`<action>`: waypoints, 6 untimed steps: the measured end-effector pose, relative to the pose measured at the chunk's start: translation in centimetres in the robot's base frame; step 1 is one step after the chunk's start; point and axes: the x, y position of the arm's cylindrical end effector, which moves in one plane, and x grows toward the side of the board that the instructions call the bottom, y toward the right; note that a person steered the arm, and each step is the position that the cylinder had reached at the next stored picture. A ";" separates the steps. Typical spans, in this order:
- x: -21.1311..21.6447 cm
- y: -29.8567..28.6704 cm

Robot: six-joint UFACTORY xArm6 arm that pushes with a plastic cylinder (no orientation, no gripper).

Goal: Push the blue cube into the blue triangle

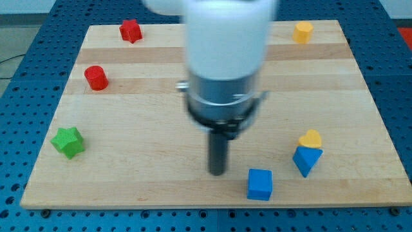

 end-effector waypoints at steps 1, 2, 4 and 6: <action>4.7 -1.0; 4.8 3.4; 4.5 11.8; 2.1 16.3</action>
